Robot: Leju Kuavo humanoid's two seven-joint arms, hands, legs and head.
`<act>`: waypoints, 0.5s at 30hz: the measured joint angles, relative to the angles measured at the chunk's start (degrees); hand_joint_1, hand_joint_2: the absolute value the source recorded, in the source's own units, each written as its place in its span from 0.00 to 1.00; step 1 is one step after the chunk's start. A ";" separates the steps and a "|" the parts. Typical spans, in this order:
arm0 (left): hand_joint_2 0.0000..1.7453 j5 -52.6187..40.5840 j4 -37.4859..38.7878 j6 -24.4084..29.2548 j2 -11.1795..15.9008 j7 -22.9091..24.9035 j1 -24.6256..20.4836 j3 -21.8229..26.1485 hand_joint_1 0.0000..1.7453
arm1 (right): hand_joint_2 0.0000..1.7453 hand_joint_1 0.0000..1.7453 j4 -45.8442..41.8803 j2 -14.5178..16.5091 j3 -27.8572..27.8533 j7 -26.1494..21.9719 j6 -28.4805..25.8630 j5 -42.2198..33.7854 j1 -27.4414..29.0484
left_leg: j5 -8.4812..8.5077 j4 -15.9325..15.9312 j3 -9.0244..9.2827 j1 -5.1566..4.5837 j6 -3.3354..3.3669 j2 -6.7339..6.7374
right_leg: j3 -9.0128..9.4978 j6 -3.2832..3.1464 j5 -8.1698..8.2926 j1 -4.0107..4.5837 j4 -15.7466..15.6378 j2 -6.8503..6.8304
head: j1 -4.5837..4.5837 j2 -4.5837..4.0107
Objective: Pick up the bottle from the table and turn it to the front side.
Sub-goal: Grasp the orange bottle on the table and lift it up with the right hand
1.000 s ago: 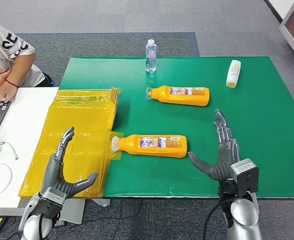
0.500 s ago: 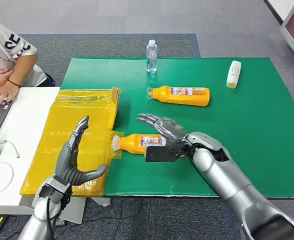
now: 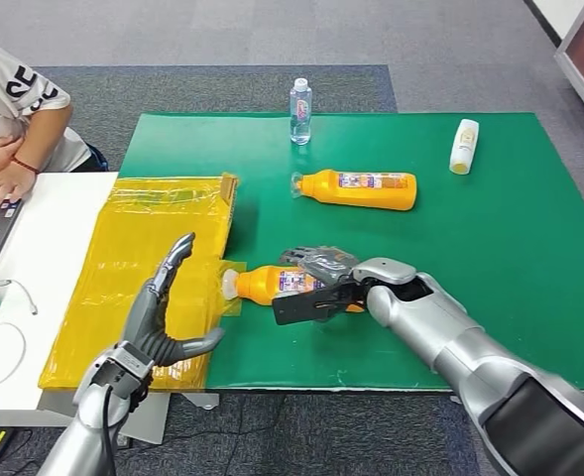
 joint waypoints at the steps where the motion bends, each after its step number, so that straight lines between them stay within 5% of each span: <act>1: 1.00 -0.19 0.14 0.03 -0.01 0.00 0.00 0.00 0.00 | 1.00 0.00 0.76 0.17 0.43 0.80 -0.23 0.32 -0.25 | 0.00 0.00 0.00 0.00 0.00 0.00 | 0.00 -0.01 0.00 0.00 0.00 0.00 | 0.01 0.00; 15: 1.00 -1.29 1.06 -0.34 -0.10 0.00 0.21 0.32 0.00 | 1.00 0.00 8.14 1.44 2.28 8.12 -1.32 3.78 -3.55 | 0.01 0.00 -0.01 0.00 0.00 0.00 | 0.00 -0.02 -0.01 0.00 0.00 -0.01 | 0.00 0.00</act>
